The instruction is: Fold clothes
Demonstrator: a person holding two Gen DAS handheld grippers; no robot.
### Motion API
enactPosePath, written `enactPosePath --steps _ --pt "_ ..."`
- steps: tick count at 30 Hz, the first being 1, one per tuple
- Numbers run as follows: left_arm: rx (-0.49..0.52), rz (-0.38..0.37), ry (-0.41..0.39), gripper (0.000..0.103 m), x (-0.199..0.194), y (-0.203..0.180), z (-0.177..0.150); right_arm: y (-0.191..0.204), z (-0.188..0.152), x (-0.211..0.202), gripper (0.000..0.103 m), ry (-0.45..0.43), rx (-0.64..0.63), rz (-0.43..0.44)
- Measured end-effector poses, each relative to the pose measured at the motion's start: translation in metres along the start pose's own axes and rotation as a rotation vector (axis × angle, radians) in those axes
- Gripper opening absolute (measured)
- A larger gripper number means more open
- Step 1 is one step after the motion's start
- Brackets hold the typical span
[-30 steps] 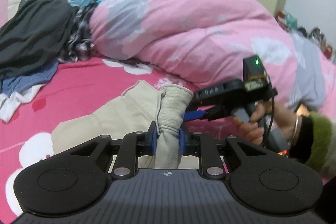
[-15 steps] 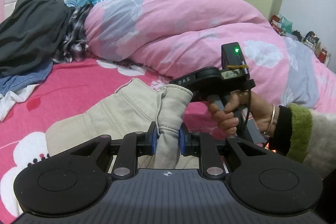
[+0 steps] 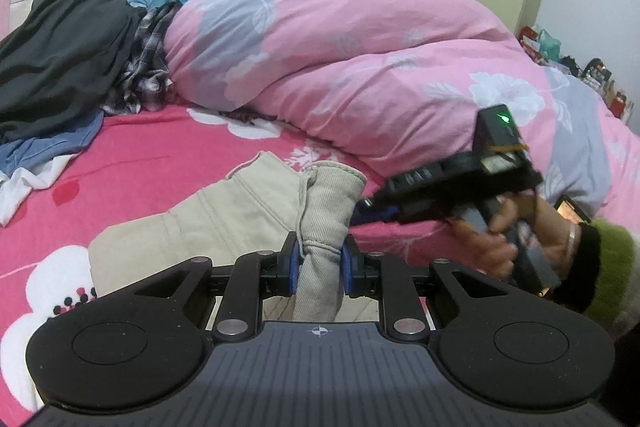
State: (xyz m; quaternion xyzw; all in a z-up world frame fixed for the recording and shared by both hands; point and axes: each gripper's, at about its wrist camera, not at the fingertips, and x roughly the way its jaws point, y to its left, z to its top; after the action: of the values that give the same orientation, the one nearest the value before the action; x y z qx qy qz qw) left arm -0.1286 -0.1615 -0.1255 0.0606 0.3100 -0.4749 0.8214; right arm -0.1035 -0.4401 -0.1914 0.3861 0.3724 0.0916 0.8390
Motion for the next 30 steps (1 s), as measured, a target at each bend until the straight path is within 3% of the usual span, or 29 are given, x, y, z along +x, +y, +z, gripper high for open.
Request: enactPosePath --steps 4,7,9,11,13,21,25,30 --pt "-0.03 0.01 -0.011 0.019 -0.003 0.005 0.004 0.015 -0.012 -0.007 0.022 0.032 -0.087 -0.028" --pt "-0.052 0.021 -0.024 0.019 -0.008 0.009 0.006 0.022 -0.021 -0.011 0.031 0.034 -0.136 -0.053" --pt "-0.06 0.022 -0.026 0.019 -0.009 0.011 0.005 0.026 -0.026 -0.012 0.03 0.031 -0.162 -0.069" --pt "-0.062 0.021 -0.026 0.019 -0.008 0.011 0.005 0.03 -0.032 -0.014 0.006 0.027 -0.189 -0.086" --pt "-0.061 0.017 -0.024 0.019 -0.006 0.011 0.007 0.034 -0.037 -0.016 0.002 0.023 -0.214 -0.101" --pt "-0.075 0.013 -0.031 0.019 -0.007 0.014 0.007 0.047 -0.026 -0.043 0.002 0.006 -0.096 0.025" --pt "-0.079 0.008 -0.027 0.019 -0.005 0.014 0.008 0.034 -0.035 -0.038 0.002 0.064 -0.041 -0.016" --pt "-0.076 0.01 -0.024 0.019 -0.006 0.013 0.008 0.013 -0.037 -0.032 0.01 0.086 0.06 -0.032"
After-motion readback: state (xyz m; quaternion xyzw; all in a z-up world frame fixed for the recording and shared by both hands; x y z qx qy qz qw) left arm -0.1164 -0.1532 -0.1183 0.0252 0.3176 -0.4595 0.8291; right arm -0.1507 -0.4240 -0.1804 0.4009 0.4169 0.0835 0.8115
